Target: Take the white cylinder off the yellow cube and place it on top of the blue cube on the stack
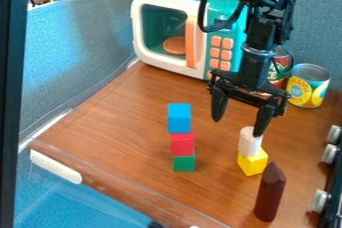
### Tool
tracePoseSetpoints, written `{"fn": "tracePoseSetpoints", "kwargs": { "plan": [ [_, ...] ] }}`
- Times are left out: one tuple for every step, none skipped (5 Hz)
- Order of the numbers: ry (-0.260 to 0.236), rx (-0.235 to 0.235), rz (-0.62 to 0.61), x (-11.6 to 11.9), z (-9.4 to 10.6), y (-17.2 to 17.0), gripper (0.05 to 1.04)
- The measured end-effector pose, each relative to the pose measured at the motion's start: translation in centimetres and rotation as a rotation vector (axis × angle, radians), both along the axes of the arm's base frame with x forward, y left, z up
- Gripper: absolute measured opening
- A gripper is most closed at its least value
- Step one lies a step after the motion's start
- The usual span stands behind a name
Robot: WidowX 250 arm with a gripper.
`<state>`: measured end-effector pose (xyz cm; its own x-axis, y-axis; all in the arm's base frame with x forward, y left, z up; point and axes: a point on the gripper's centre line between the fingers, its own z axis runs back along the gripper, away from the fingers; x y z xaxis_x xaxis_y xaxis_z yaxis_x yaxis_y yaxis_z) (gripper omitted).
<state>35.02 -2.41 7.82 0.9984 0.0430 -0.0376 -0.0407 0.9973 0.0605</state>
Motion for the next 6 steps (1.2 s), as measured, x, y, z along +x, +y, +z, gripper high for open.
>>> {"fn": "tracePoseSetpoints", "kwargs": {
  "plan": [
    [-0.023,-0.009,0.004,-0.1,0.7,-0.5,1.001],
    [-0.027,-0.045,-0.027,0.3,0.4,-1.1,1.001],
    [-0.015,-0.092,-0.052,0.5,-0.6,-1.9,1.001],
    [0.017,-0.113,-0.059,0.9,-2.1,-2.3,1.001],
    [0.065,-0.092,-0.048,0.8,-2.6,-2.0,1.001],
    [0.083,-0.080,-0.030,0.8,-2.8,-1.8,0.951]
  ]
}}
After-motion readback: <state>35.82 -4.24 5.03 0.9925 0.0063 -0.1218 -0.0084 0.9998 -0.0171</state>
